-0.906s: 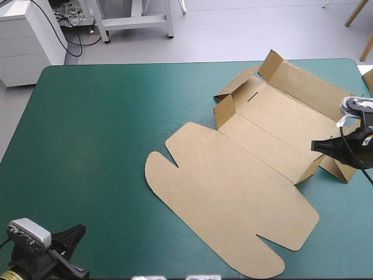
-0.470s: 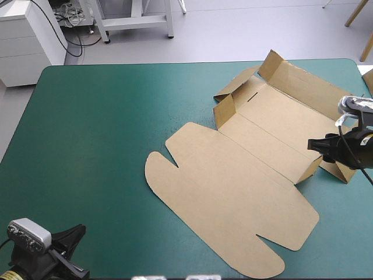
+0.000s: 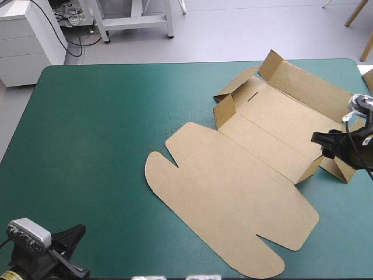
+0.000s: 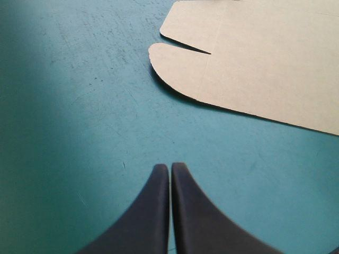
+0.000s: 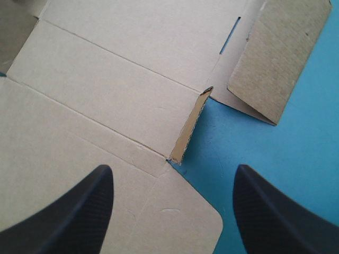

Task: Fold the box

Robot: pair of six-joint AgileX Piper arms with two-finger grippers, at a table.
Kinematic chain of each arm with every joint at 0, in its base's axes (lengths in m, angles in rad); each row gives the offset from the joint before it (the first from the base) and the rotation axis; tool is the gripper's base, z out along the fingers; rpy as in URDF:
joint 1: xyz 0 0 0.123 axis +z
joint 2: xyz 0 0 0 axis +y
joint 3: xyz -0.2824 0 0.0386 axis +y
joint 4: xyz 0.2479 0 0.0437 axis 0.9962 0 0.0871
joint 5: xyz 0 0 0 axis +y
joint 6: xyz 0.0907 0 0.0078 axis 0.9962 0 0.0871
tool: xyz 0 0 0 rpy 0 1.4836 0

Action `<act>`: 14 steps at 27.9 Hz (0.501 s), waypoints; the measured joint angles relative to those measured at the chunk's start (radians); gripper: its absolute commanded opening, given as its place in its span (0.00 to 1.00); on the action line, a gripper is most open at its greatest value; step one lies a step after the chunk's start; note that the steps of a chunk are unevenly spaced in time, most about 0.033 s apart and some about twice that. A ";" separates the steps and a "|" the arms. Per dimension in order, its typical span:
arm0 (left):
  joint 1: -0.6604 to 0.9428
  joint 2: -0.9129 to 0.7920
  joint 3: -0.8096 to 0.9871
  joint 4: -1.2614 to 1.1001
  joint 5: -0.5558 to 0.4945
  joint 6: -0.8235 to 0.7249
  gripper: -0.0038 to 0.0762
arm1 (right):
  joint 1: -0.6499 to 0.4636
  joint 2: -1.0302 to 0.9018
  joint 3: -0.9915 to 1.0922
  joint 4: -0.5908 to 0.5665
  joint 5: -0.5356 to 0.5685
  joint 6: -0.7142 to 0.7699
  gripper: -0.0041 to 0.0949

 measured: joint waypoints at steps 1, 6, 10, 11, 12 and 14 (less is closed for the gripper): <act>0.000 0.000 0.000 0.000 0.000 0.000 0.04 | 0.000 0.002 0.000 -0.001 0.000 0.026 0.65; 0.000 0.000 0.000 0.001 0.000 0.000 0.04 | 0.000 0.036 0.000 0.027 0.000 0.095 0.65; 0.000 0.000 0.000 0.003 0.000 0.000 0.04 | 0.000 0.112 0.000 0.039 -0.002 0.151 0.65; 0.000 0.000 0.000 0.003 0.000 0.000 0.04 | 0.000 0.129 0.000 0.039 -0.004 0.155 0.65; 0.000 0.000 0.000 0.003 0.000 0.000 0.04 | 0.000 0.145 0.000 0.039 -0.005 0.159 0.65; 0.000 0.000 0.000 0.003 0.000 0.000 0.04 | 0.000 0.171 0.000 0.039 -0.008 0.165 0.65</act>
